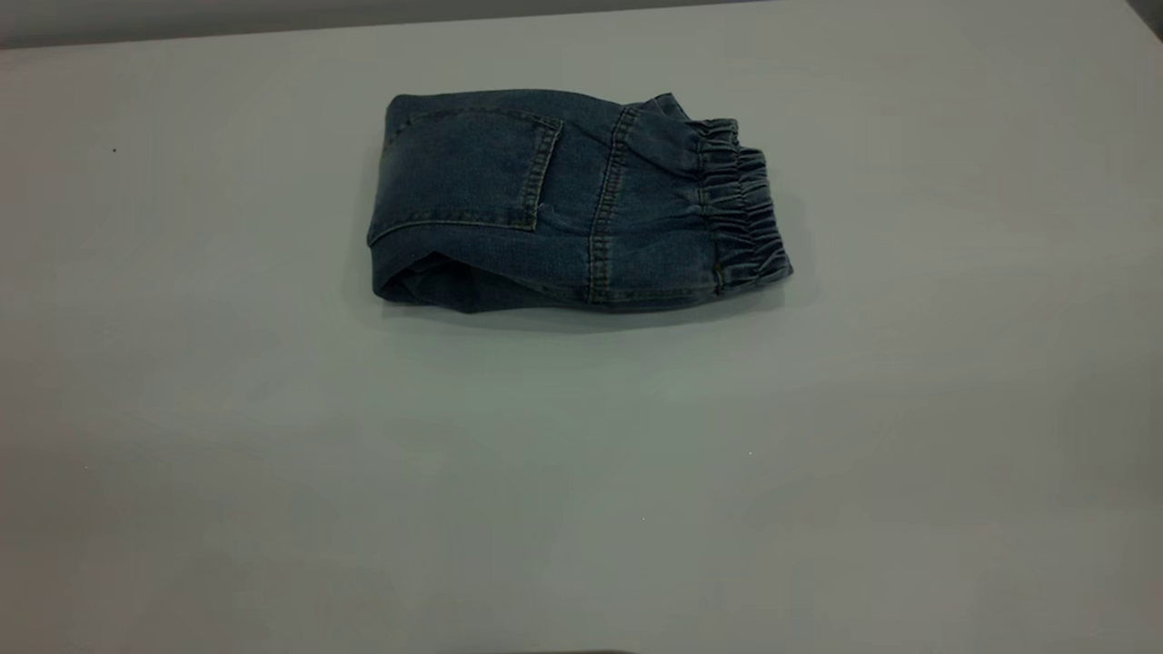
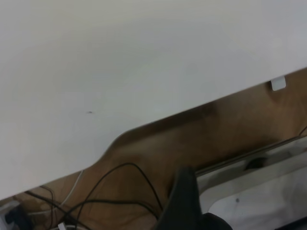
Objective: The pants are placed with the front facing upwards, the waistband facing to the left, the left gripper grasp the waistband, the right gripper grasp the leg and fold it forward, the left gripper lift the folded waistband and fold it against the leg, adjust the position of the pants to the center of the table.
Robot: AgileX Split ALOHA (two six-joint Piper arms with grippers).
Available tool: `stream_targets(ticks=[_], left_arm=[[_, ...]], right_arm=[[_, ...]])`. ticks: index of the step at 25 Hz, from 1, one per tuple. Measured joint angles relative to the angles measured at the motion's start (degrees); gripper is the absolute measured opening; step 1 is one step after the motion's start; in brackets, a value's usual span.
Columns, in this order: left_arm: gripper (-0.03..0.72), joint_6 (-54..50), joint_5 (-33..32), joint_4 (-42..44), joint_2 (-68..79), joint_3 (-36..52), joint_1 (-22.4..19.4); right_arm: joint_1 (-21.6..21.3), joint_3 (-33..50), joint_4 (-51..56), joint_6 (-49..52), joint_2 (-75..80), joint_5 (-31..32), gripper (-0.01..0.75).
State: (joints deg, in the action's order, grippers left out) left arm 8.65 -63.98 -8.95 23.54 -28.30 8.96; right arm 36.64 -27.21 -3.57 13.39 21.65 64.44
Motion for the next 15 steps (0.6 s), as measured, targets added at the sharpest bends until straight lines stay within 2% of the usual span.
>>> stream_targets(ticks=[15], left_arm=[[0.570,0.00,0.19,0.00,-0.45,0.04,0.00]], right_arm=[[0.00,0.00,0.11,-0.08,-0.32,-0.05,0.347]])
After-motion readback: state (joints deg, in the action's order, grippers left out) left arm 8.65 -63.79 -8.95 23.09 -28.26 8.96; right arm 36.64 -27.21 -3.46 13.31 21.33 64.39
